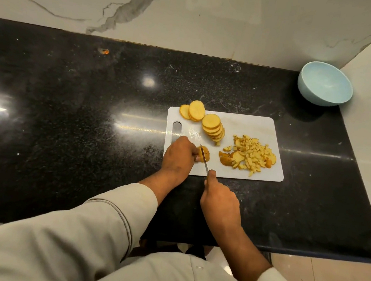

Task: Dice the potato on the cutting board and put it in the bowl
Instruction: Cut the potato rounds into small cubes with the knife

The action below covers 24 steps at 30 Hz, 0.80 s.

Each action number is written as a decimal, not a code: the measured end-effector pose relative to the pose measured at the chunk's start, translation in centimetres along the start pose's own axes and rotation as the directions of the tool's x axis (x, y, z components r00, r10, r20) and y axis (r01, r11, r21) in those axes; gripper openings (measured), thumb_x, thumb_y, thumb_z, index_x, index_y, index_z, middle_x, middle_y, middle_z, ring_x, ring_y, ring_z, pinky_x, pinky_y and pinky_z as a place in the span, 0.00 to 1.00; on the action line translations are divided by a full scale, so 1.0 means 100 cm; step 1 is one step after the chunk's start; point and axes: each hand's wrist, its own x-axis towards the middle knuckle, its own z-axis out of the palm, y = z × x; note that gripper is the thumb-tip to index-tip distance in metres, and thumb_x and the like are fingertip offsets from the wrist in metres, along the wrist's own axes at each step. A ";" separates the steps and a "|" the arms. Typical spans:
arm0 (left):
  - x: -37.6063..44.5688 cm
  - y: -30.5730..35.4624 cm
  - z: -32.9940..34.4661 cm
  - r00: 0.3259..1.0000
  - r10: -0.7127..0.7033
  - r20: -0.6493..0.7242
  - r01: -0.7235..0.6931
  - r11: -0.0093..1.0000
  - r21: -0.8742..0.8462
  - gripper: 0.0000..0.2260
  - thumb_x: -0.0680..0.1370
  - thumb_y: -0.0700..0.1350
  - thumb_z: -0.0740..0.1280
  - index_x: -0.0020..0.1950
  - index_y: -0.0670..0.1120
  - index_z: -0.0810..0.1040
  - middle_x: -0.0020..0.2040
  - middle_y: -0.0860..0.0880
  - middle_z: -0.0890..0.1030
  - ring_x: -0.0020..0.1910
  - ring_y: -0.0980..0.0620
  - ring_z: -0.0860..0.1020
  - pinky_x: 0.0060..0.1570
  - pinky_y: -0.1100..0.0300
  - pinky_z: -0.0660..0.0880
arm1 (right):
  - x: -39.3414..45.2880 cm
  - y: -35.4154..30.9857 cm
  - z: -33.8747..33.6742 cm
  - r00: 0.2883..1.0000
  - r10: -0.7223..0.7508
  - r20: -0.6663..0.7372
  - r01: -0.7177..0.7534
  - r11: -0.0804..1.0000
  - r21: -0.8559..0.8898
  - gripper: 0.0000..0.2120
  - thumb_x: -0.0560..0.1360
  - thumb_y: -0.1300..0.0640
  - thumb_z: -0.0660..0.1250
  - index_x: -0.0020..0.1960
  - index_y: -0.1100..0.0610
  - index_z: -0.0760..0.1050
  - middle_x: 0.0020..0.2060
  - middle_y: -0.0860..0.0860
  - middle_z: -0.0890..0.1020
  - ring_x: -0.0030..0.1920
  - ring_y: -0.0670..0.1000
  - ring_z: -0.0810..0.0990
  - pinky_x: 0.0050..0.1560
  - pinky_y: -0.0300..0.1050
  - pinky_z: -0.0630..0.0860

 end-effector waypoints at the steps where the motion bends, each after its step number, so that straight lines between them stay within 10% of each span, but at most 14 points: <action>1: -0.001 0.001 0.000 1.000 0.004 0.011 -0.004 1.000 0.010 0.05 0.75 0.42 0.69 0.42 0.44 0.84 0.38 0.48 0.79 0.38 0.49 0.77 0.39 0.55 0.76 | 0.004 -0.004 0.001 1.000 -0.005 0.002 0.005 1.000 -0.003 0.22 0.81 0.56 0.53 0.75 0.54 0.55 0.44 0.53 0.80 0.44 0.56 0.81 0.37 0.48 0.69; 9: -0.001 0.005 -0.001 1.000 -0.008 0.029 0.007 0.999 0.054 0.15 0.73 0.40 0.69 0.29 0.47 0.69 0.29 0.53 0.68 0.31 0.50 0.71 0.31 0.61 0.63 | 0.016 -0.011 0.009 1.000 0.003 0.024 -0.003 1.000 -0.011 0.25 0.79 0.59 0.54 0.75 0.55 0.54 0.45 0.54 0.80 0.43 0.56 0.80 0.37 0.48 0.70; 24: 0.003 0.008 -0.006 0.997 0.006 0.082 -0.017 0.990 0.139 0.08 0.74 0.38 0.68 0.35 0.45 0.77 0.32 0.50 0.72 0.32 0.50 0.70 0.33 0.61 0.65 | 0.034 -0.013 0.009 0.997 -0.023 0.076 0.028 0.998 -0.064 0.29 0.78 0.60 0.56 0.77 0.57 0.51 0.45 0.54 0.80 0.44 0.55 0.81 0.37 0.46 0.68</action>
